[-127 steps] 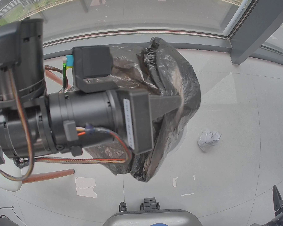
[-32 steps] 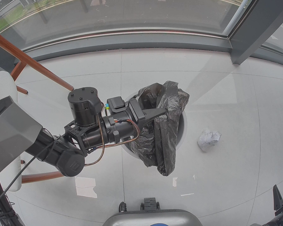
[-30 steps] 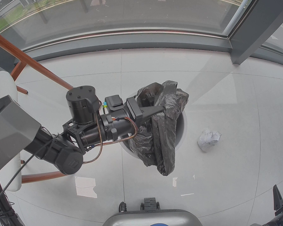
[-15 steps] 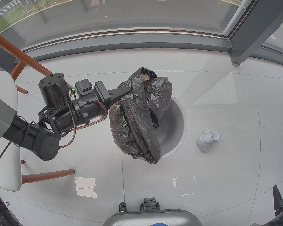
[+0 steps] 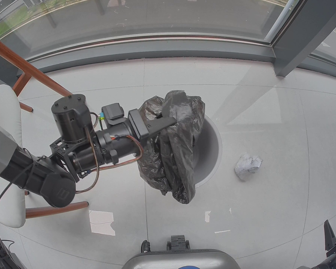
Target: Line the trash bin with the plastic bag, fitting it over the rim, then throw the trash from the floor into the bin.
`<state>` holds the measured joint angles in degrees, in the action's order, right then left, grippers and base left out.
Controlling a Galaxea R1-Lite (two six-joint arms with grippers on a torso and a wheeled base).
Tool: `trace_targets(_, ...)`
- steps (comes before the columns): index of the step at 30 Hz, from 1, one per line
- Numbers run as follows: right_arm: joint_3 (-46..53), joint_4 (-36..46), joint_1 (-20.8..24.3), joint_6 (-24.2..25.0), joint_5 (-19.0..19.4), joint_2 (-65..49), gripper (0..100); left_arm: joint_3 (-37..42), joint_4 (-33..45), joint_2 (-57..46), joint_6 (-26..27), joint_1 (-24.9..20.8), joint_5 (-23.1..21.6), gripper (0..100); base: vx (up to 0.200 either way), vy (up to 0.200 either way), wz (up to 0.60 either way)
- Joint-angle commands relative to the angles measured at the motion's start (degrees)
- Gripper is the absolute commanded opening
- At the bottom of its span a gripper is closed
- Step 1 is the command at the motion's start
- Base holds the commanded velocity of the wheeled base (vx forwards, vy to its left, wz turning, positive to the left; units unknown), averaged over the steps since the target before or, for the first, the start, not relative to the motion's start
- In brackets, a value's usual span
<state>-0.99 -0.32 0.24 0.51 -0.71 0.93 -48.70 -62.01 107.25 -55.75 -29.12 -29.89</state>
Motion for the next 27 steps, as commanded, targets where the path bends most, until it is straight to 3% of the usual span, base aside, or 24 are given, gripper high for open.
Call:
trace_targets(1, 0.99, -0.03, 0.02, 0.02, 0.0, -0.93, 100, 0.63, -0.04, 2.26, -0.06, -4.36, 0.18, 0, 0.0, 0.0, 0.0)
trace_targets(3, 0.99, -0.03, 0.02, 0.1, -0.08, -0.93, 100, 0.19, -0.21, 4.1, 0.02, -8.14, 0.36, 0, 0.0, 0.0, 0.0)
trace_targets(9, 0.99, -0.03, 0.02, 0.1, 0.0, -0.93, 100, 1.77, 0.14, 4.37, -0.5, -13.06, 0.54, 0, 0.0, 0.0, 0.0)
trace_targets(16, 0.99, -0.03, 0.02, 0.1, -0.08, -0.93, 100, 4.58, -0.3, 4.46, -7.09, -21.77, 6.16, 0, 0.0, 0.0, 0.0)
trace_targets(27, 0.99, -0.03, 0.02, 0.1, 0.0, -0.93, 100, 6.43, -0.39, 4.54, -7.89, -21.5, 8.62, 0, 0.0, 0.0, 0.0)
